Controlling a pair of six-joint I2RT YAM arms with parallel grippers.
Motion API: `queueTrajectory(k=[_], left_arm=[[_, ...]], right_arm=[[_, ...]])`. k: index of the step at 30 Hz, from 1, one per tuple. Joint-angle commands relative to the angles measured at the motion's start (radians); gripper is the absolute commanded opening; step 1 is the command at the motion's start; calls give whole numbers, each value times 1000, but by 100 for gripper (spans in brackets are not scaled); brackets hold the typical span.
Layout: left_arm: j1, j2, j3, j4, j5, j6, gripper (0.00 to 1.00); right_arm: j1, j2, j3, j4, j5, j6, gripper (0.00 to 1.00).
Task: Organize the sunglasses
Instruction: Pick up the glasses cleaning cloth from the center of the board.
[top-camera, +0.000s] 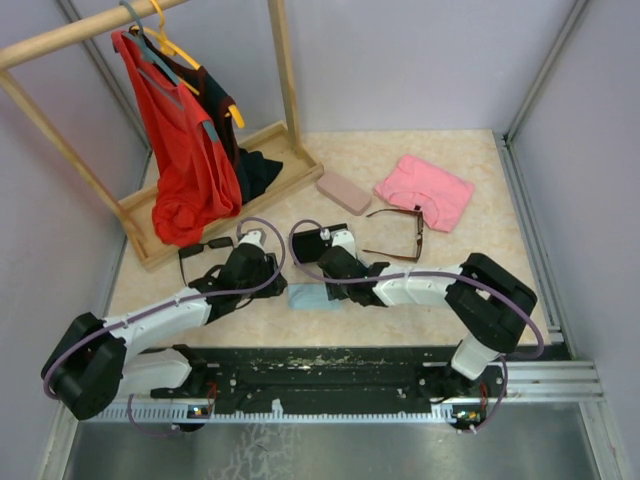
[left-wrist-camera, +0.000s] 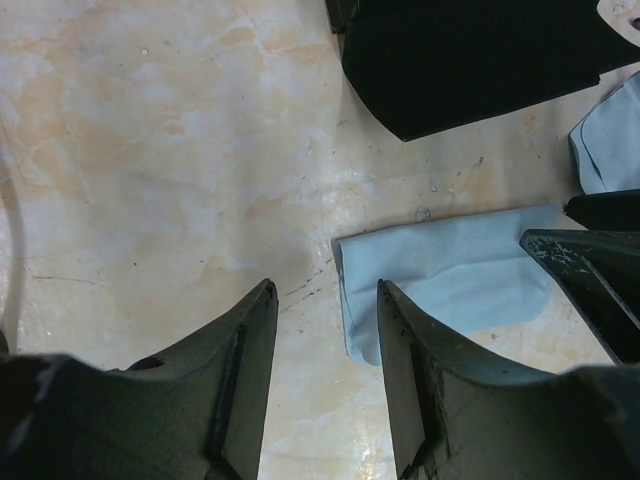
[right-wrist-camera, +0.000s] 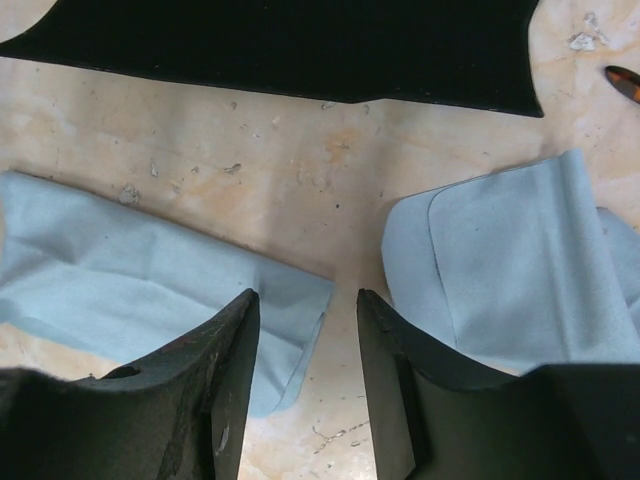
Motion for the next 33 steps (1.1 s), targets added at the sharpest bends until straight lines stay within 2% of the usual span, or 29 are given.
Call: queueTrajectory(k=[1, 12, 19, 23, 29, 33], left_arm=[[8, -22, -8, 37, 15, 13, 50], [10, -26, -14, 38, 19, 9, 50], [10, -15, -13, 43, 22, 7, 50], [11, -15, -15, 41, 22, 8, 49], [13, -14, -24, 45, 27, 4, 50], [13, -4, -31, 47, 33, -6, 51]], right_arm=[[33, 32, 63, -55, 23, -14, 43], [41, 74, 70, -127, -22, 20, 38], [42, 114, 70, -112, -33, 28, 31], [42, 127, 70, -112, -42, 29, 22], [41, 128, 57, -99, -47, 30, 2], [40, 131, 51, -86, -46, 29, 0]])
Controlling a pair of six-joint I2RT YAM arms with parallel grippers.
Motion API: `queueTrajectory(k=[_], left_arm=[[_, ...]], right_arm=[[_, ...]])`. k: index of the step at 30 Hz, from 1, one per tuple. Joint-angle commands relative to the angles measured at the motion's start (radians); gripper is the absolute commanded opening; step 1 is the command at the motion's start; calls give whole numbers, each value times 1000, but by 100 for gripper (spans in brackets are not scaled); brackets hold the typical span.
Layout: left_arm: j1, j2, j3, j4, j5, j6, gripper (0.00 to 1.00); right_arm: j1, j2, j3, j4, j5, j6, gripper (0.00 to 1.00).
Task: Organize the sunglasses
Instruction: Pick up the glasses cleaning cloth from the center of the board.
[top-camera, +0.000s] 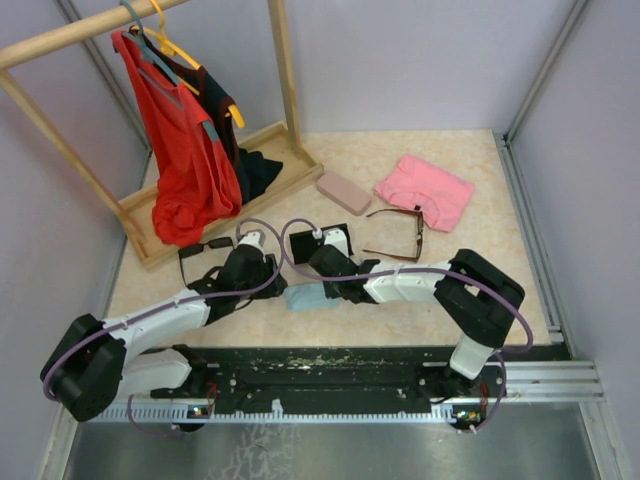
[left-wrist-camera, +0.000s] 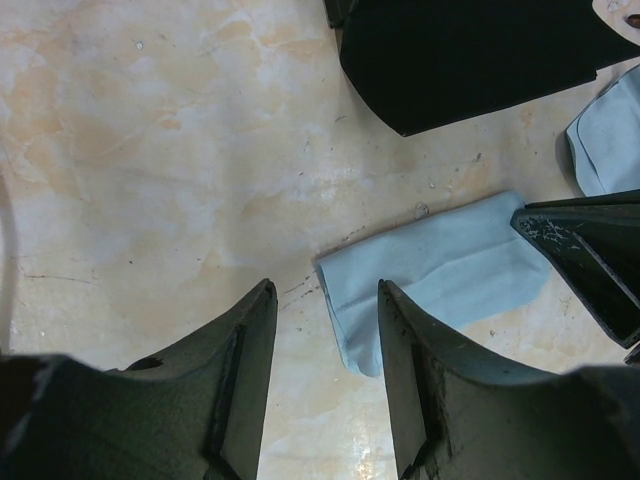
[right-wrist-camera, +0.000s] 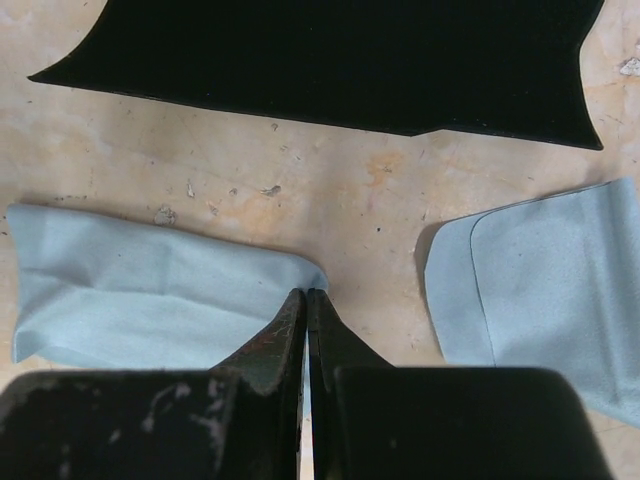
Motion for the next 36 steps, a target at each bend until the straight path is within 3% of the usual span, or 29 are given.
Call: queueTrajectory(k=[1, 7, 13, 23, 36], left_arm=[[6, 11, -17, 31, 21, -6, 53], [6, 89, 20, 18, 49, -3, 56], [4, 168, 82, -50, 28, -11, 52], [-112, 138, 83, -154, -136, -66, 50], [-272, 307, 152, -266, -360, -234, 44]], right_arm=[[17, 50, -39, -39, -50, 16, 0], [17, 24, -61, 1, -50, 18, 0], [17, 22, -66, 16, -50, 22, 0], [16, 12, -82, 34, -47, 24, 0], [17, -1, -98, 47, -51, 12, 0]])
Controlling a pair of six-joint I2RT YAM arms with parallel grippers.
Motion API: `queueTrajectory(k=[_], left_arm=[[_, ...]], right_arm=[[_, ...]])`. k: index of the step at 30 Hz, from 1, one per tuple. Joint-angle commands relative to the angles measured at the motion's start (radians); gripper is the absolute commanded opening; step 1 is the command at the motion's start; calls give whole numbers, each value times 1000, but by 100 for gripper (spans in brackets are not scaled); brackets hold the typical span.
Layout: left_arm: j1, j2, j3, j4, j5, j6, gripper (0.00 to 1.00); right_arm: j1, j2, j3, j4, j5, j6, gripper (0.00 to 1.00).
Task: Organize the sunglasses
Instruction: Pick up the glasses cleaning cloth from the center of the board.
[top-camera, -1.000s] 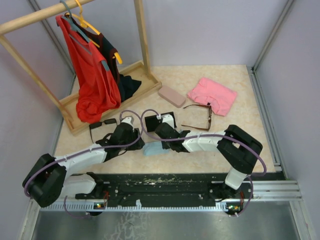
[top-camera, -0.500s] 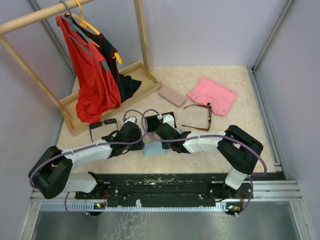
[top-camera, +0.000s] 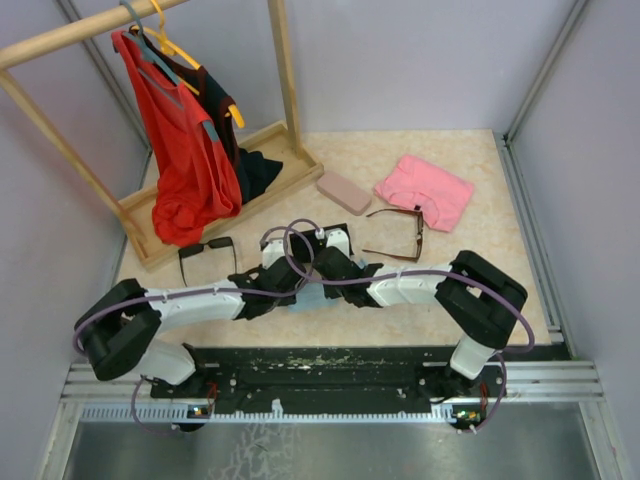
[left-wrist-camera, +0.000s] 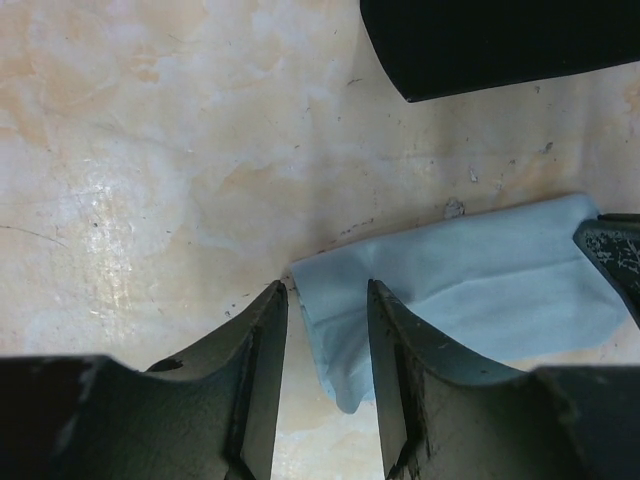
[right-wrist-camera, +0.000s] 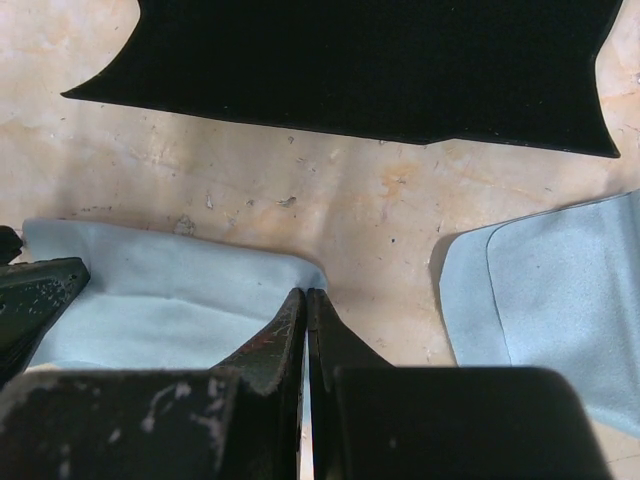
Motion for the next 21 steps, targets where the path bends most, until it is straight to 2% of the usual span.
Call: queueTrajectory(k=[1, 10, 21], left_arm=[[-29, 65, -2, -113, -54, -76, 44], [-72, 153, -9, -112, -49, -112, 39], [-92, 212, -61, -71, -23, -143, 20]], right_arm=[[17, 15, -46, -61, -44, -1, 0], [17, 11, -64, -44, -46, -3, 0], [13, 12, -78, -33, -55, -6, 0]])
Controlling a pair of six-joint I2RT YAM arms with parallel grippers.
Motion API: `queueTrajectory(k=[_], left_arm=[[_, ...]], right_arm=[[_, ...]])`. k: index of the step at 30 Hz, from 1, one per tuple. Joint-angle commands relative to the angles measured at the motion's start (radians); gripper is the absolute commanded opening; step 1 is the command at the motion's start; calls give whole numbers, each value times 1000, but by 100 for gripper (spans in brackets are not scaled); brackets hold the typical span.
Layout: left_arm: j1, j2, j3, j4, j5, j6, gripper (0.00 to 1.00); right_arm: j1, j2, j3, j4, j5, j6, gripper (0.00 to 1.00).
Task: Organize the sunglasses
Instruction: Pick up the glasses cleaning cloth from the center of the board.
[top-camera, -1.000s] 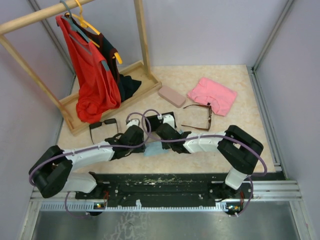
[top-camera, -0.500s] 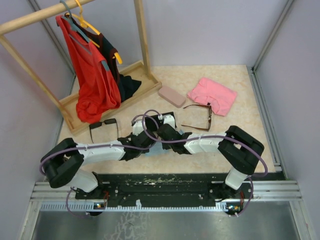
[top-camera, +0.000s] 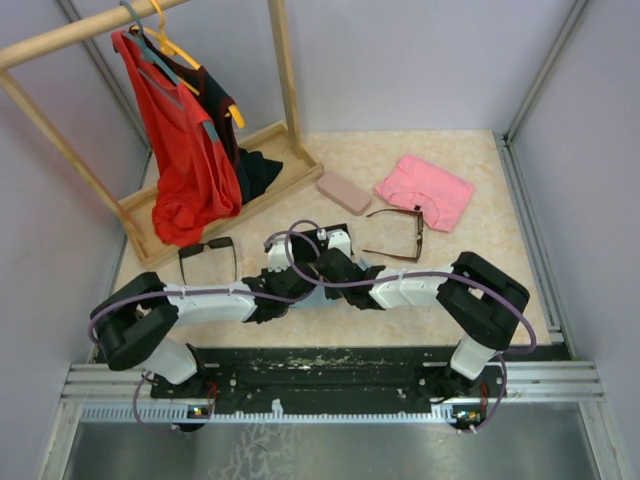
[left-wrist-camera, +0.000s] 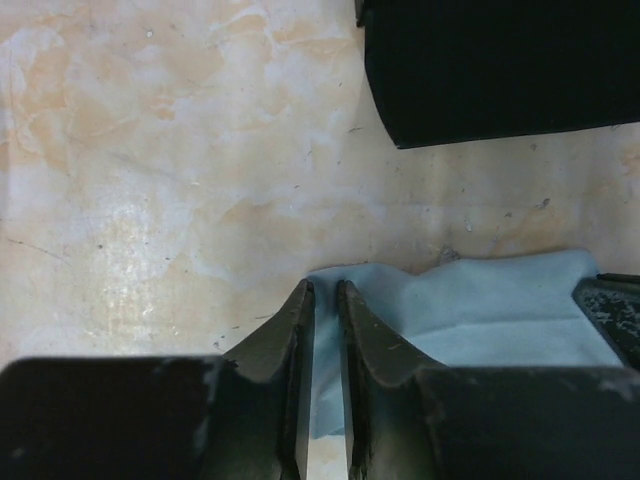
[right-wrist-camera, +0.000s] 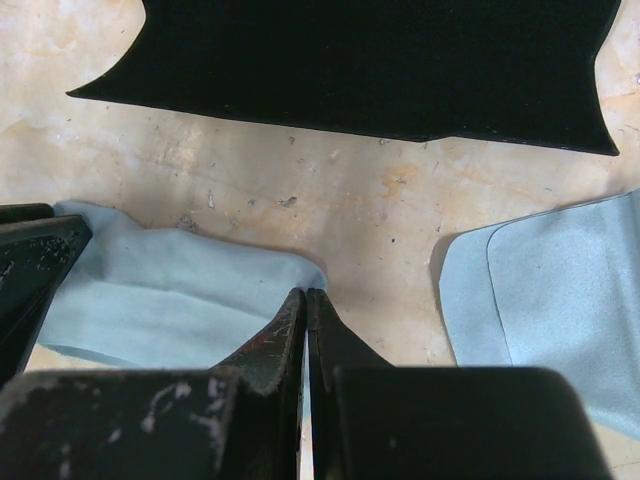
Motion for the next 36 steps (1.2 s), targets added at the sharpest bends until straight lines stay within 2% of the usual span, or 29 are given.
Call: queueTrajectory(k=[1, 7, 10, 15, 23, 29, 36], left_arm=[[-10, 101, -94, -83, 174, -54, 17], [-10, 84, -94, -59, 169, -35, 1], [-10, 72, -94, -54, 164, -29, 1], [-10, 55, -103, -59, 160, -36, 1], [-10, 42, -116, -56, 165, -40, 1], [-10, 42, -115, -48, 174, -35, 1], [-10, 31, -117, -49, 171, -34, 1]], right_arm=[[13, 24, -47, -80, -54, -4, 0], [14, 4, -64, -35, -58, -12, 0], [12, -56, -76, -15, -43, -17, 0], [8, -131, -88, 4, 17, -33, 23], [2, -109, -51, 6, 31, -77, 40], [1, -62, -10, 1, 14, -113, 45], [3, -29, 8, -27, -11, -115, 46]])
